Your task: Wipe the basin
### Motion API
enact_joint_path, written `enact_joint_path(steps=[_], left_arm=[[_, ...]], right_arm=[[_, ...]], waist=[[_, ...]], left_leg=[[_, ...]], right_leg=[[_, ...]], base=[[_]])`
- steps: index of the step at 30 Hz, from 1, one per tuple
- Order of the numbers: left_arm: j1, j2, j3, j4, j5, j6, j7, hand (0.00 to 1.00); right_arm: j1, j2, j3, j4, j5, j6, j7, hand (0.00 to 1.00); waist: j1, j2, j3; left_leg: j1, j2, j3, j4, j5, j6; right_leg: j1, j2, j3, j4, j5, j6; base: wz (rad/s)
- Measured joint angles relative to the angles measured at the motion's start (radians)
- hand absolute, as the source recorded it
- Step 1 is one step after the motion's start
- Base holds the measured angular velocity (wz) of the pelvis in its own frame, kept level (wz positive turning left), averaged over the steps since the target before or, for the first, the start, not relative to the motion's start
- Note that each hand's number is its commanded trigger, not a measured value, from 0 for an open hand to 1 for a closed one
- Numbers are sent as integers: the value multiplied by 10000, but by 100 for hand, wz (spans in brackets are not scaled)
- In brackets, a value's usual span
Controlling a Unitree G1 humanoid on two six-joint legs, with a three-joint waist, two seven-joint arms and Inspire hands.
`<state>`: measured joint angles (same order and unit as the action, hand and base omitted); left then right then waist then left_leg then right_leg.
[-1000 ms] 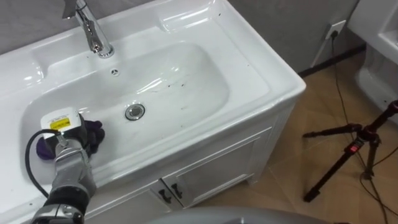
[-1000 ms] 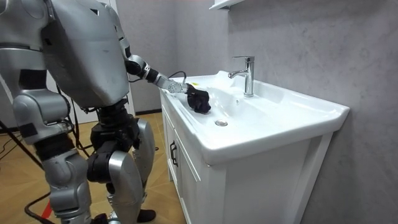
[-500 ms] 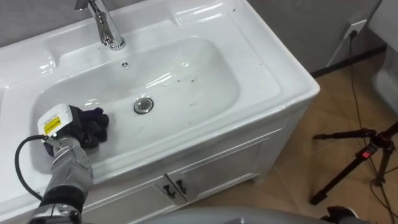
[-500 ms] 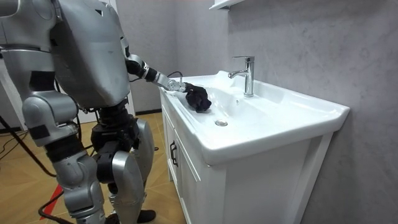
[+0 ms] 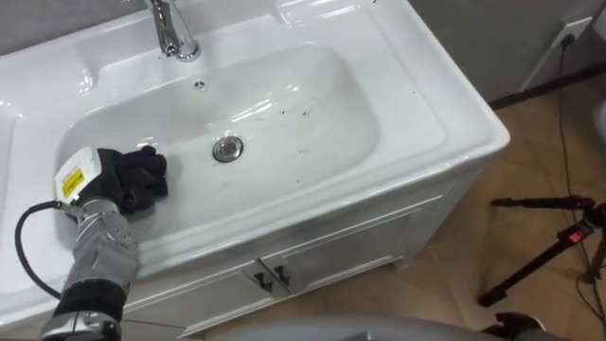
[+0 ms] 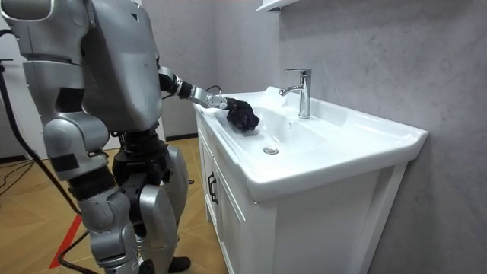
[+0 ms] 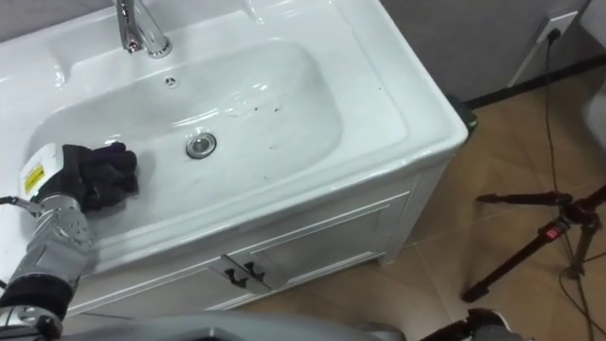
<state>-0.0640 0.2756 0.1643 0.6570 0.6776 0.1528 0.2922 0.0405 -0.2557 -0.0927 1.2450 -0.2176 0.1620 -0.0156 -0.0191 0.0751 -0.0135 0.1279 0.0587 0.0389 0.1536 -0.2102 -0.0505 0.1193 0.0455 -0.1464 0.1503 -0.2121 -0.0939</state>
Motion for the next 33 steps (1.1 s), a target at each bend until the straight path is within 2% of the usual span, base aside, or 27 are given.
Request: enact_joint_path(steps=[3,5,8,16,22,26,33], left_arm=[[2,1,96,-337,9,12,0,100],[24,0,98,-699,10,105,0,100],[366,2,98,-1554,18,233,4,100],[774,101,117,-2765,35,312,319,100],[779,133,564,-3044,40,302,1367,100],[808,135,724,-3181,34,308,1534,100],[965,144,724,-4153,29,305,1827,100]], right_arm=[[93,-45,6,12,171,3,-26,0],[157,-44,17,14,177,-4,-38,0],[398,-48,68,-7,175,-85,-154,0],[498,-51,315,81,154,-195,-329,0],[511,-38,323,355,149,-202,-367,0],[523,-38,323,375,152,-200,-355,0],[527,-40,322,213,109,-191,-254,0]], waist=[[186,-3,4],[207,-11,11],[256,-12,16],[269,-48,117],[266,-34,113],[270,-41,111],[264,-36,102]], left_leg=[[-42,-4,-25,-9,0,0],[-134,-19,-207,-14,0,0],[-119,-27,-285,-15,0,0],[-273,-122,-343,173,1,-2],[-290,-181,-376,179,6,6],[-294,-192,-403,161,6,6],[-293,-200,-424,146,7,7]], right_leg=[[-24,-7,-10,-3,0,0],[-43,-14,-108,-3,0,1],[16,-33,-276,4,2,4],[-6,-147,-485,-6,-48,87],[-3,-199,-548,6,-31,140],[5,-213,-589,-1,-32,149],[33,-229,-718,-8,-34,153]], base=[[1],[12],[14],[10],[4],[0],[2]])
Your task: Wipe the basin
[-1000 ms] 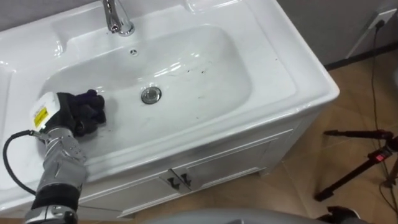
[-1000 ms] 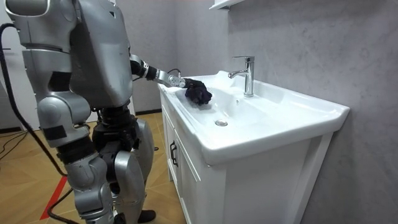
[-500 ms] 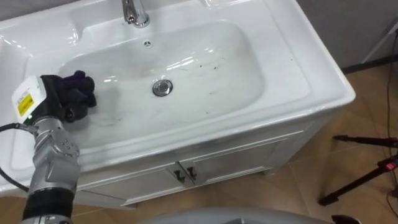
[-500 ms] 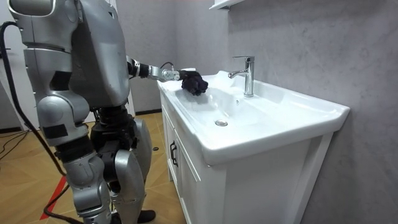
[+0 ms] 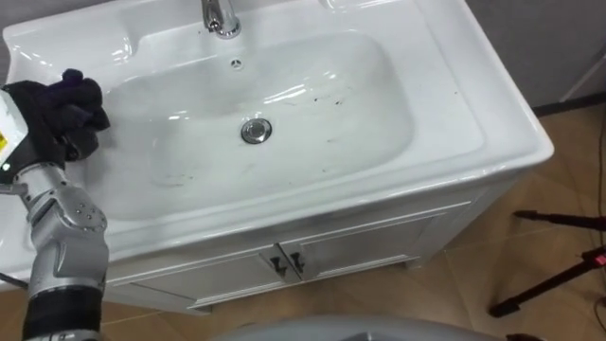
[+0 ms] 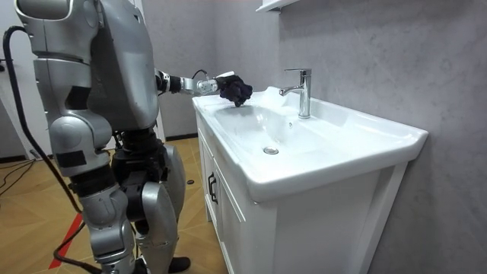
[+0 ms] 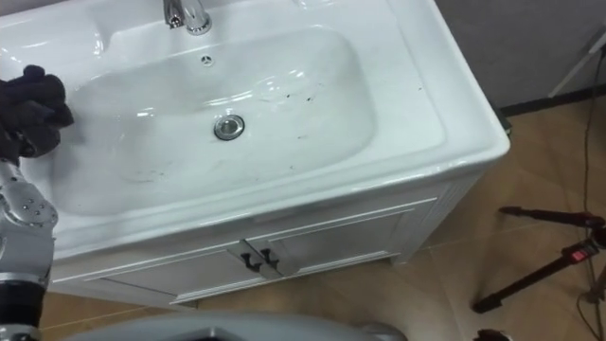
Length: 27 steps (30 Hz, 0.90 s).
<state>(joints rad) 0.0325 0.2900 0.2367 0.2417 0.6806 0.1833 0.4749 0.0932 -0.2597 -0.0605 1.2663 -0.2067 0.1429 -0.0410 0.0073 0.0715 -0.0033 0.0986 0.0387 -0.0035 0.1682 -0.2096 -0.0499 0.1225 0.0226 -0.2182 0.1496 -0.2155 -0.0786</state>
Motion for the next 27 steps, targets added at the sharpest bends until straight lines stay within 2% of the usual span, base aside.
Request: enact_joint_path(steps=[11,13,20,27], left_arm=[[446,0,117,-152,-9,28,36,100],[478,0,213,-152,-17,137,127,100],[657,-1,383,-151,-57,173,406,100],[936,-2,805,-136,-601,176,447,100]], right_arm=[[272,11,-5,-168,-1,30,-2,0],[349,11,-4,-171,0,117,-22,0],[513,11,-2,-232,-1,188,-99,0],[506,10,-12,-236,-7,315,-103,0]], waist=[[7,21,-15],[12,30,-21],[28,58,-37],[132,42,-34]], left_leg=[[9,-4,15,3,0,1],[9,-4,13,8,0,1],[10,-12,45,12,3,6],[-13,-14,78,6,4,7]], right_leg=[[35,-2,-29,1,0,1],[40,-4,-36,1,0,1],[22,-11,19,14,-3,7],[-14,-11,53,7,-8,16]], base=[[0],[0],[0],[-1]])
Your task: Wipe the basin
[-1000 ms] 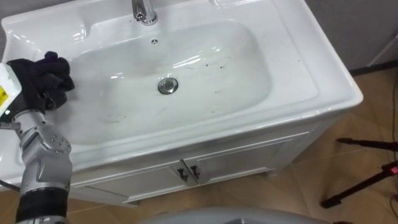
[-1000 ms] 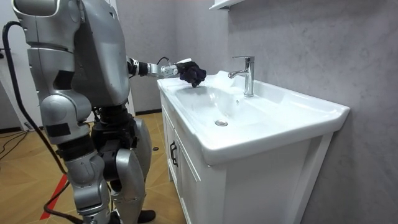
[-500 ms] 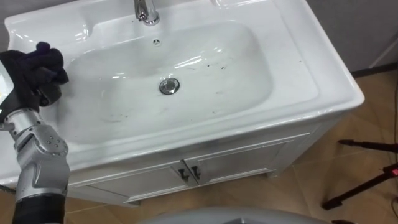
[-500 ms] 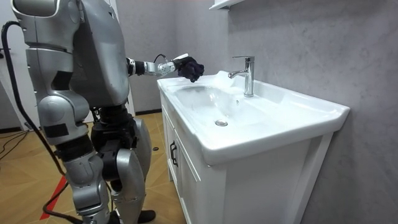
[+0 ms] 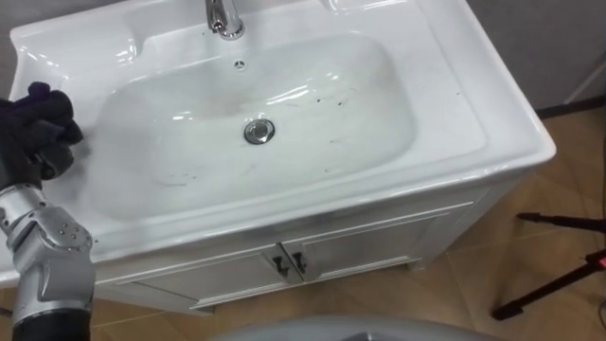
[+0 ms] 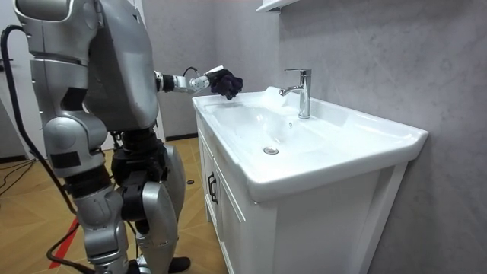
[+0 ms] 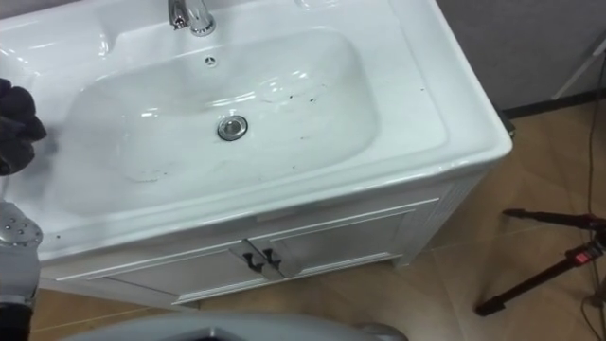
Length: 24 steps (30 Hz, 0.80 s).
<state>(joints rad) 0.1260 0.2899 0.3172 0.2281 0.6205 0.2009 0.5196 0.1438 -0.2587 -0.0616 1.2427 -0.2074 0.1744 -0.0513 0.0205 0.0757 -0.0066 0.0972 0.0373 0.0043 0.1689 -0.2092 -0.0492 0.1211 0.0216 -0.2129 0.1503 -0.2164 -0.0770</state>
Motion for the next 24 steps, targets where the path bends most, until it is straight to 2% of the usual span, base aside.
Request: enact_joint_path(steps=[7,13,20,22,23,24], left_arm=[[-1,0,382,0,-2,-1,2,100],[3,0,393,0,-3,-2,4,100],[25,-3,369,257,-104,-22,17,99],[23,-3,366,651,-395,-28,16,30],[23,-3,366,790,-396,-28,16,2],[23,-4,365,1064,-397,-28,11,0]], right_arm=[[-42,-1,-17,-48,6,-2,-11,0],[-21,-1,-16,-107,4,-3,-10,0],[-19,-3,0,-146,13,-31,-3,0],[-34,-3,4,-122,-4,-34,18,0],[-40,-4,4,-120,-3,-35,25,0],[-43,-3,3,-119,-3,-60,37,0]], waist=[[192,-9,-6],[404,-6,-10],[378,42,-18],[315,68,-11],[317,72,-10],[310,75,-9]], left_leg=[[-29,-33,-74,9,0,1],[-48,-37,-83,29,0,2],[-148,-64,-84,140,0,2],[-150,-66,-84,139,6,12],[-149,-69,-84,140,10,18],[-150,-74,-84,142,15,26]], right_leg=[[7,-28,-95,-5,-15,24],[9,-32,-130,-7,-18,29],[37,-65,-302,-14,-23,37],[50,-71,-340,-14,-23,38],[57,-74,-349,-14,-23,38],[63,-81,-359,-14,-25,41]], base=[[3],[0],[7],[6],[5],[4]])
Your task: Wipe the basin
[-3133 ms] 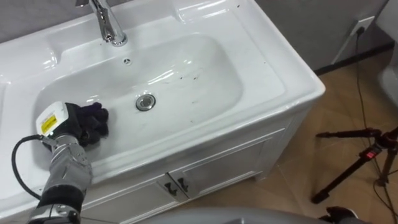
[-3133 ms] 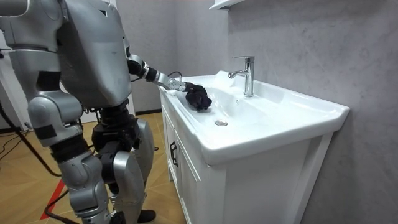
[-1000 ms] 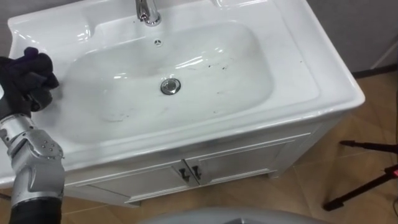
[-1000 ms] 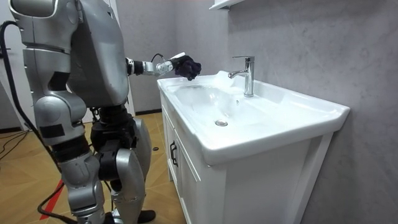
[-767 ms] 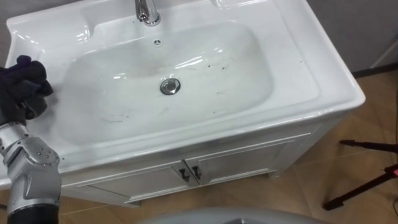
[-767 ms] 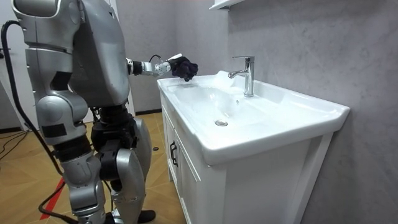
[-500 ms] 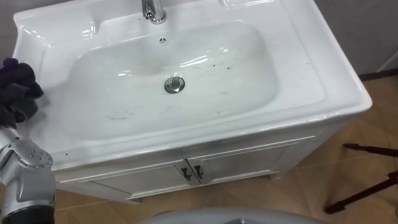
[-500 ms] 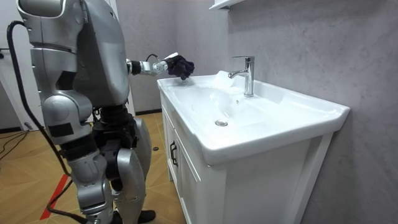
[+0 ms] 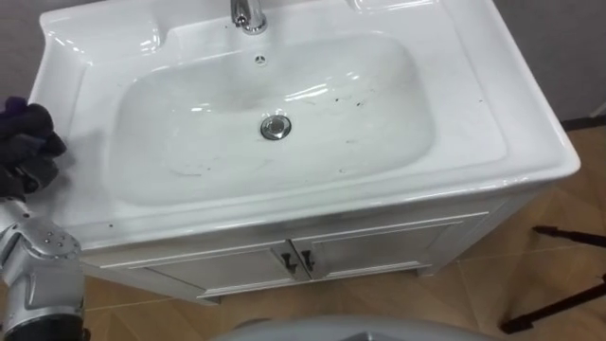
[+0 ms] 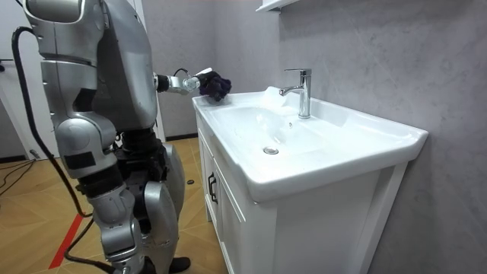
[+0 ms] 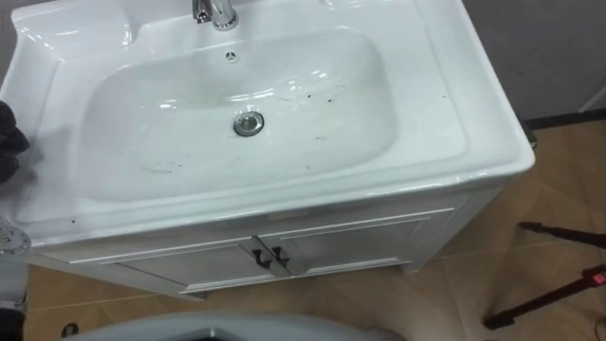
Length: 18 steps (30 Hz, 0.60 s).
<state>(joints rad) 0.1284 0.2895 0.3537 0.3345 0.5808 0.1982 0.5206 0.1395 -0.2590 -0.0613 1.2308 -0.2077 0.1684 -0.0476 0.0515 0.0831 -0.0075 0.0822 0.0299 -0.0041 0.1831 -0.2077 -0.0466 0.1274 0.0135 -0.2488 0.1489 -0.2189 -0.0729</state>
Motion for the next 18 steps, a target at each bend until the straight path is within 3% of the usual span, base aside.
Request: enact_joint_path(steps=[18], left_arm=[[139,-23,-262,213,-18,-23,-14,0]], right_arm=[[-2,-24,3,9,-20,28,240,0]], waist=[[-233,-17,16]], left_leg=[[-27,-84,15,21,40,63]], right_leg=[[34,-99,-42,18,-29,72]], base=[[1]])
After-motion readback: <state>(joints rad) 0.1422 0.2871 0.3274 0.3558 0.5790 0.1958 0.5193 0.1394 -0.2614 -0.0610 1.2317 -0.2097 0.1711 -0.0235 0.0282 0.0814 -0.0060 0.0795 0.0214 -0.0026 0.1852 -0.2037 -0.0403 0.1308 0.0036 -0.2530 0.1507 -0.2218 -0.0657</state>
